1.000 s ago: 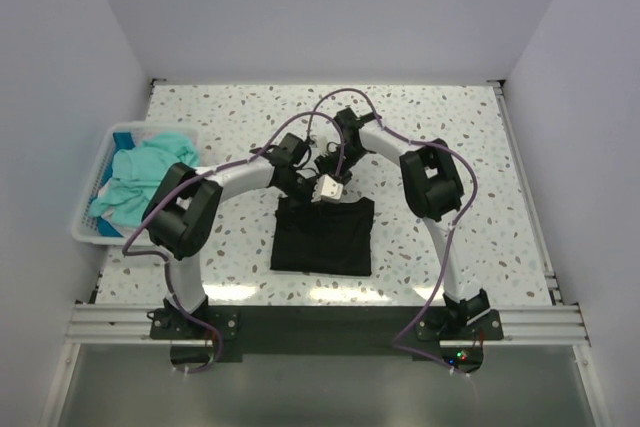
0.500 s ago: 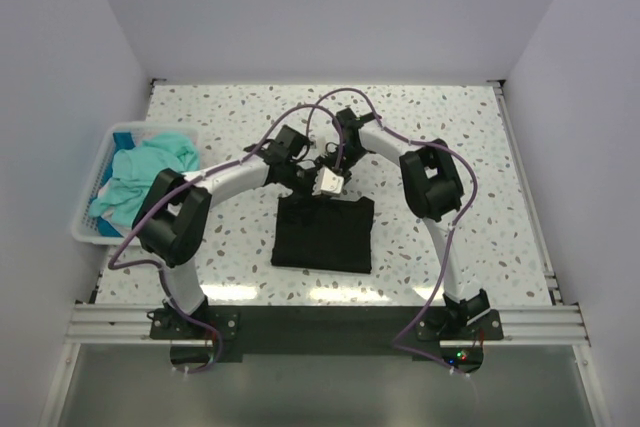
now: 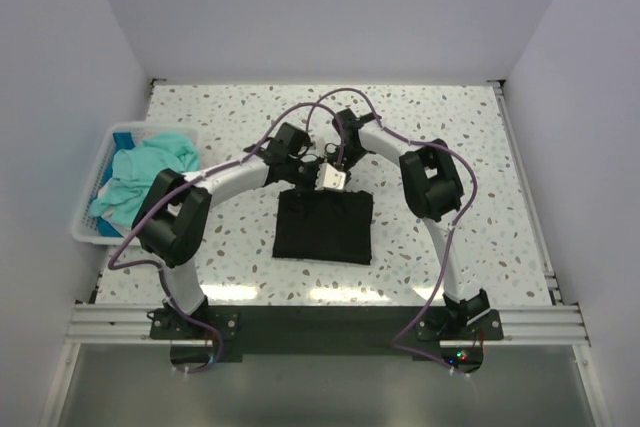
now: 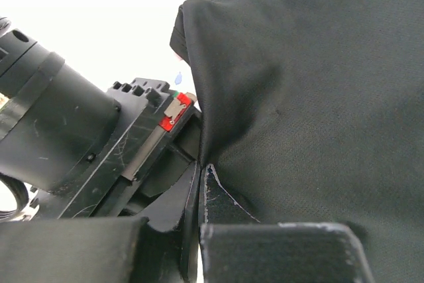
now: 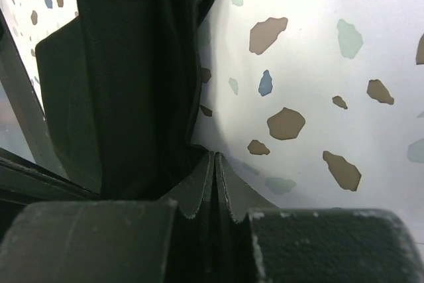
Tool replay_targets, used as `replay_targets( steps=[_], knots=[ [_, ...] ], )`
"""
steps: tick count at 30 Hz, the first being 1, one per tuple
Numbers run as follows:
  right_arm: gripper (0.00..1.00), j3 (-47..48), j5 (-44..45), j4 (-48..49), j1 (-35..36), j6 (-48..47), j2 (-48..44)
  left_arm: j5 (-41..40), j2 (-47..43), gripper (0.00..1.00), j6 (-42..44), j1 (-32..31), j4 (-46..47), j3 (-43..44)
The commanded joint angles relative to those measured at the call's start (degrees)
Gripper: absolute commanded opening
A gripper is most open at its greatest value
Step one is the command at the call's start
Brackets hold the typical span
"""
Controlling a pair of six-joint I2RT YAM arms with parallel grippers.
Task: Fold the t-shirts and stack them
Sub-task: Fold the tshirt
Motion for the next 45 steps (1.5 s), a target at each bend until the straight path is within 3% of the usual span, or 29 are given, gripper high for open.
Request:
replay_targets(
  steps=[1,5,7,8,10,13,14,19,21,26,31,45],
  knots=[
    [0.05,-1.31,2.65,-1.00,0.60,-2.71,1.88,-0.98,-1.86,0.00,1.66,-0.34,4.35,-0.57],
    [0.07,-0.26,4.05,-1.88,0.43,-3.76,1.79,-3.00,-2.64,0.02,1.66,-0.16,6.37,-2.59],
    [0.09,0.45,4.85,-2.41,0.43,-4.38,1.61,-3.88,-3.96,0.16,1.23,0.01,7.51,-3.56],
    [0.11,1.84,5.46,-2.76,0.43,-4.64,1.53,-3.71,-4.57,0.29,0.70,0.28,7.34,-3.47],
    [0.15,3.52,7.48,-3.64,0.43,-4.73,1.00,-1.52,-6.33,0.38,0.00,1.59,4.19,-2.25],
    [0.27,6.95,10.56,-5.31,0.34,-5.87,-0.58,2.53,-7.74,0.48,-0.53,4.31,-5.55,1.52],
    [0.36,8.78,11.35,-5.75,0.16,-6.40,-1.02,3.49,-7.83,0.50,-0.79,5.97,-8.28,2.58],
    [0.57,15.12,14.60,-10.40,-2.82,-6.66,-3.30,8.25,-4.07,0.52,-5.01,12.05,-22.79,8.30],
    [0.58,17.41,14.61,-13.99,-4.66,-8.07,-3.74,9.30,-1.69,0.55,-6.06,14.77,-27.62,11.55],
    [0.59,13.83,13.21,-20.59,-6.87,-14.20,-7.78,8.95,3.85,0.67,-11.86,17.24,-27.12,14.81],
    [0.66,6.79,12.32,-22.80,-6.87,-17.82,-10.86,9.48,9.82,0.69,-13.54,17.24,-30.19,19.03],
    [0.47,-4.11,15.92,-13.14,-6.17,-17.39,-9.72,6.67,14.84,0.62,-14.60,17.15,-30.19,18.94]
  ],
)
